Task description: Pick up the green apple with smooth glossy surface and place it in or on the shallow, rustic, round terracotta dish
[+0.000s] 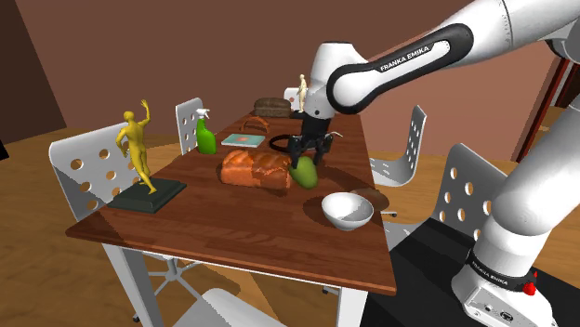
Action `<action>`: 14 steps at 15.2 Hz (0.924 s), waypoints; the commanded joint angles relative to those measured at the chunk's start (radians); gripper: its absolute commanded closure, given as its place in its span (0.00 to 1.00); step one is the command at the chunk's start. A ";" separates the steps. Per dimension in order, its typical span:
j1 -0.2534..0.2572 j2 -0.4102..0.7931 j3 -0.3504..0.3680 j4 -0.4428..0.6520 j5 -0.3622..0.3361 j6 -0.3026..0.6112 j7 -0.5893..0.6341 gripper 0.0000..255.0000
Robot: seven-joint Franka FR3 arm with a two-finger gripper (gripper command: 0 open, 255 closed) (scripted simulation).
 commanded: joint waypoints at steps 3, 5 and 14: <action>0.005 -0.146 -0.074 -0.125 0.070 -0.023 -0.116 1.00; 0.008 -0.213 -0.115 -0.179 0.089 -0.041 -0.166 1.00; -0.016 -0.493 -0.302 -0.372 0.081 -0.155 -0.367 1.00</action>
